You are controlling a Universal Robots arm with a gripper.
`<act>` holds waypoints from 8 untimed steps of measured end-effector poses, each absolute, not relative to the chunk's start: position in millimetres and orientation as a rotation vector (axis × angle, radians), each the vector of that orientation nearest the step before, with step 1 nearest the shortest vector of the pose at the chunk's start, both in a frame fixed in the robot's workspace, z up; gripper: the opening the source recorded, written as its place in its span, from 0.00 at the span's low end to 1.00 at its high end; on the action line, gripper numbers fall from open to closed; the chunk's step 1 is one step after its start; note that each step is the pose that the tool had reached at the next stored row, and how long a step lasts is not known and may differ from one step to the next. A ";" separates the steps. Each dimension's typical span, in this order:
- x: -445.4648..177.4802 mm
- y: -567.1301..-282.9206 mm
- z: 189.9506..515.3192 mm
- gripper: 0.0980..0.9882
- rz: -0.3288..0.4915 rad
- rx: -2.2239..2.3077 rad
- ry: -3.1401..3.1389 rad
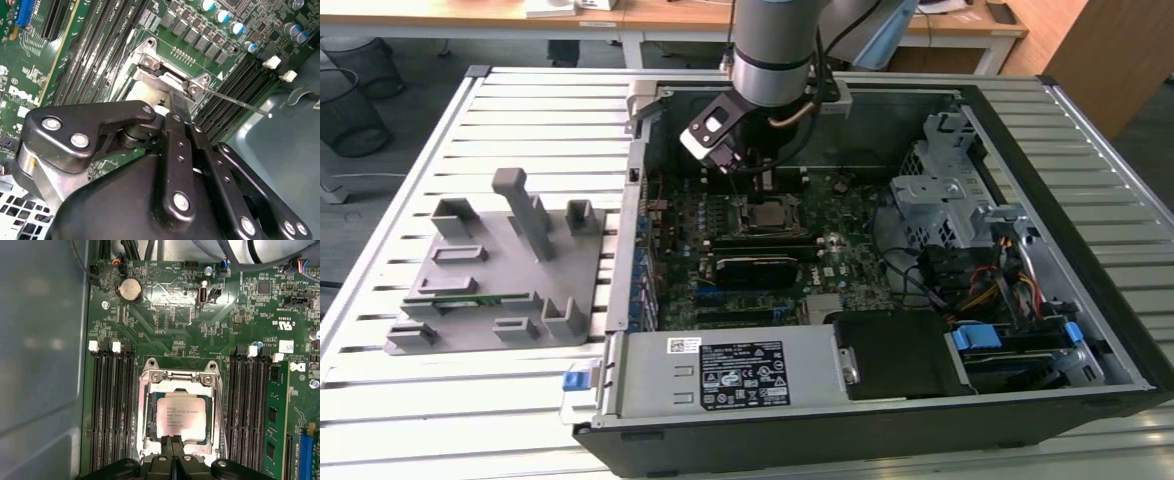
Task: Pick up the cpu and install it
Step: 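Close the cpu cover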
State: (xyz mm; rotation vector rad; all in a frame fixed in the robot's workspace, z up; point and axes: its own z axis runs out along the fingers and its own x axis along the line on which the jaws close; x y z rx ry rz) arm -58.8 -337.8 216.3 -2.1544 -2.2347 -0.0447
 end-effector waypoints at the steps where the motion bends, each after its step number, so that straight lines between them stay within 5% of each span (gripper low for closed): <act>1: -59.1 -337.8 215.5 0.01 -0.045 -2.154 -2.235; 8: -63.0 -337.8 210.0 0.01 -0.045 -2.154 -2.235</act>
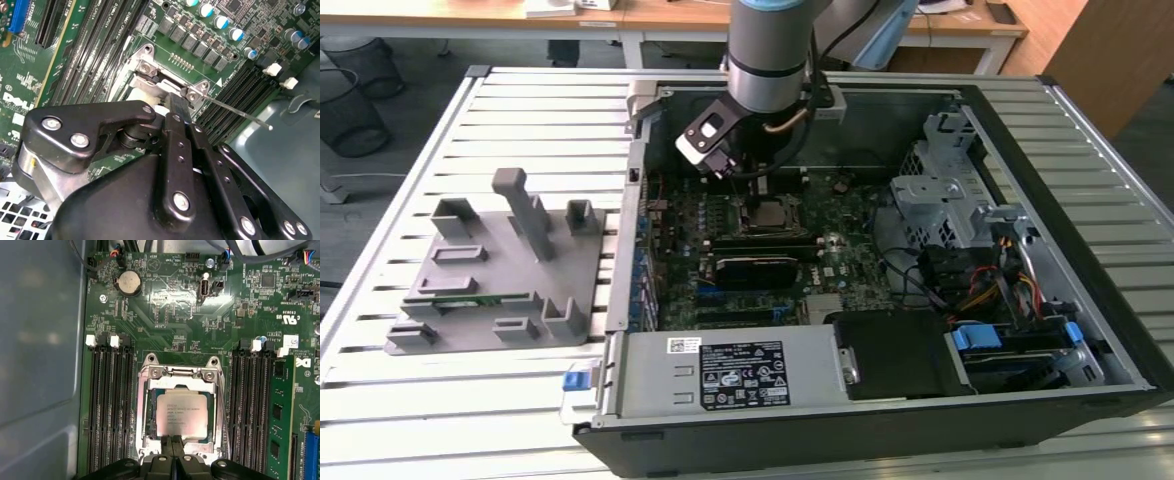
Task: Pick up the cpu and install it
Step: 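Close the cpu cover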
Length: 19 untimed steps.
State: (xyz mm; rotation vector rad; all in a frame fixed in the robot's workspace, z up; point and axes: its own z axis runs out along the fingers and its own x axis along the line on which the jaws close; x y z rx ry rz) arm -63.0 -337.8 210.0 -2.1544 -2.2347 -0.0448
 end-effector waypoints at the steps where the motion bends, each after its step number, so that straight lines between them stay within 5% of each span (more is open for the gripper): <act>1: -63.5 -337.8 209.4 0.01 -0.045 -2.154 -2.235; 19: -66.1 -337.8 200.7 0.01 -0.045 -2.154 -2.235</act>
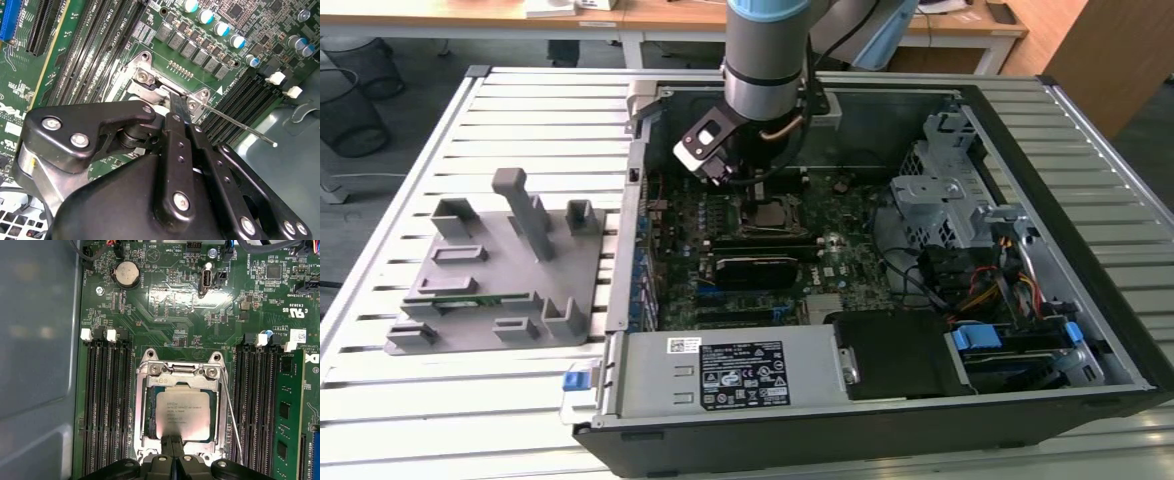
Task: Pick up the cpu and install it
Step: 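Close the cpu cover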
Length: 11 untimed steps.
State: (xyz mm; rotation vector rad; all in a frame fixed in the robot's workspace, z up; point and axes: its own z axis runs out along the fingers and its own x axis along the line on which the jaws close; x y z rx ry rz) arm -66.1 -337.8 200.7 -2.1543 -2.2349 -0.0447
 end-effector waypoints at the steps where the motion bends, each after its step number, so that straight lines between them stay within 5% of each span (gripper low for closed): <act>1: -66.1 -337.8 200.5 0.01 -0.045 -2.154 -2.235; 11: -64.3 -337.9 199.6 0.01 -0.044 -2.154 -2.235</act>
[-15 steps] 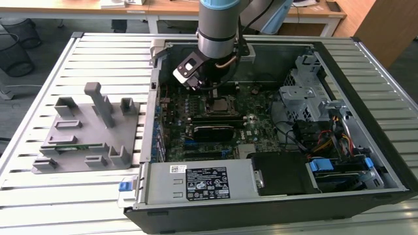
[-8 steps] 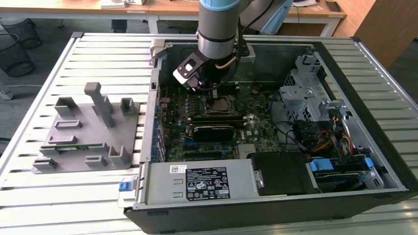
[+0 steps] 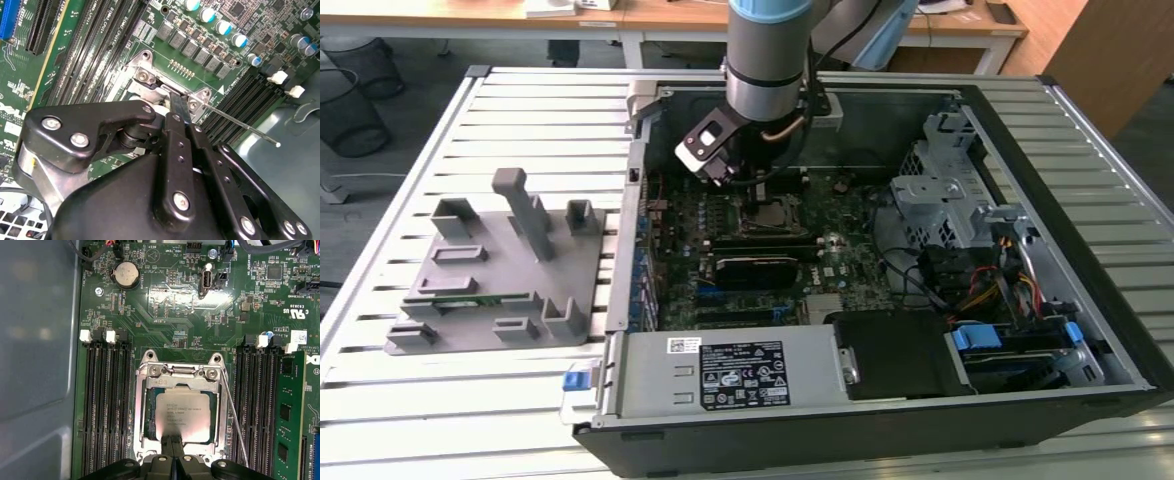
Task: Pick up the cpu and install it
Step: 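Close the cpu cover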
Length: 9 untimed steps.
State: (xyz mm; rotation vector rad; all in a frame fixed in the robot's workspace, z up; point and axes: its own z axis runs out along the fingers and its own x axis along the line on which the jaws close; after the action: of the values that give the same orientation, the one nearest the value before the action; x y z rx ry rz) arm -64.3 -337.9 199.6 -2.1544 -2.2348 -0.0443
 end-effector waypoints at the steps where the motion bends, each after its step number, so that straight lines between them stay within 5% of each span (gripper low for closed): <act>1: -63.3 -337.8 199.5 0.01 -0.044 -2.154 -2.235; 9: -54.9 -337.9 198.9 0.01 -0.044 -2.154 -2.235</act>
State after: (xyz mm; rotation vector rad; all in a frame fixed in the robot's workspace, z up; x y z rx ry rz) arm -54.9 -337.9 198.9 -2.1544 -2.2348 -0.0443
